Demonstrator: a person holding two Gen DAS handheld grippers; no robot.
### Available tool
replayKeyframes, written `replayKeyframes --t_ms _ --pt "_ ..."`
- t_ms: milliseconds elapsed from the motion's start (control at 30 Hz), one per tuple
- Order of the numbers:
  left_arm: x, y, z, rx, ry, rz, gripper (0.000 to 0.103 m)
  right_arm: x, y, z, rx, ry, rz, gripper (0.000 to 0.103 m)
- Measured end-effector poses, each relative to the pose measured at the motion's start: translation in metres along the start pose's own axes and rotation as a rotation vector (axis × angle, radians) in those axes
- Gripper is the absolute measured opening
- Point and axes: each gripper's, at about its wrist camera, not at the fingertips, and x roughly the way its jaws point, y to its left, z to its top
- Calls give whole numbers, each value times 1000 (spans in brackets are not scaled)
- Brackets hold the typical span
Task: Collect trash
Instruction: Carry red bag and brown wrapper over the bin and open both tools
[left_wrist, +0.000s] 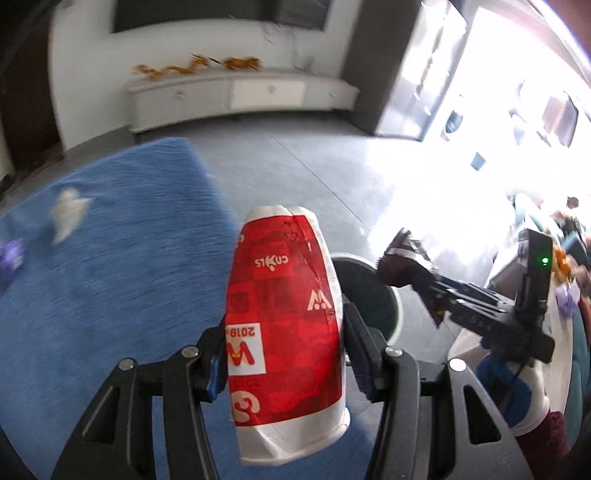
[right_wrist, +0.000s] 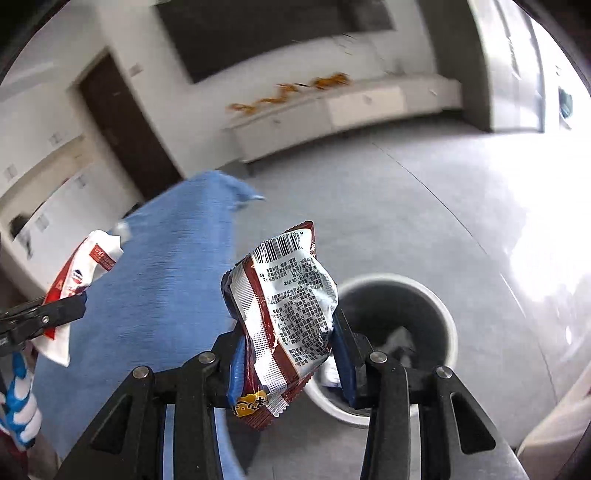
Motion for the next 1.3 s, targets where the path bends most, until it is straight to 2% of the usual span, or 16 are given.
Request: replayKeyframes --t_ms 67,267,400,667,767,867,1100,1300 --pt "26 -20 9 23 37 -12 51 9 -28 -2 56 18 -25 40" --pt "96 -62 26 14 147 -67 52 36 -75 -9 139 69 -69 44" --pt "128 -72 35 -15 184 -78 52 55 -97 -9 176 102 -82 46" --pt "171 -72 44 -103 224 -123 52 83 -113 -14 192 155 -102 62" --pt "165 -70 40 -98 222 -129 52 84 -119 -16 202 152 -98 67" --pt "157 -71 40 -73 203 -117 52 83 -122 -17 198 154 -102 69" --pt "108 -56 32 -77 83 -94 52 74 -115 -15 201 131 -101 74" --pt "65 -31 11 -125 43 -104 52 78 -95 -6 155 148 -126 81"
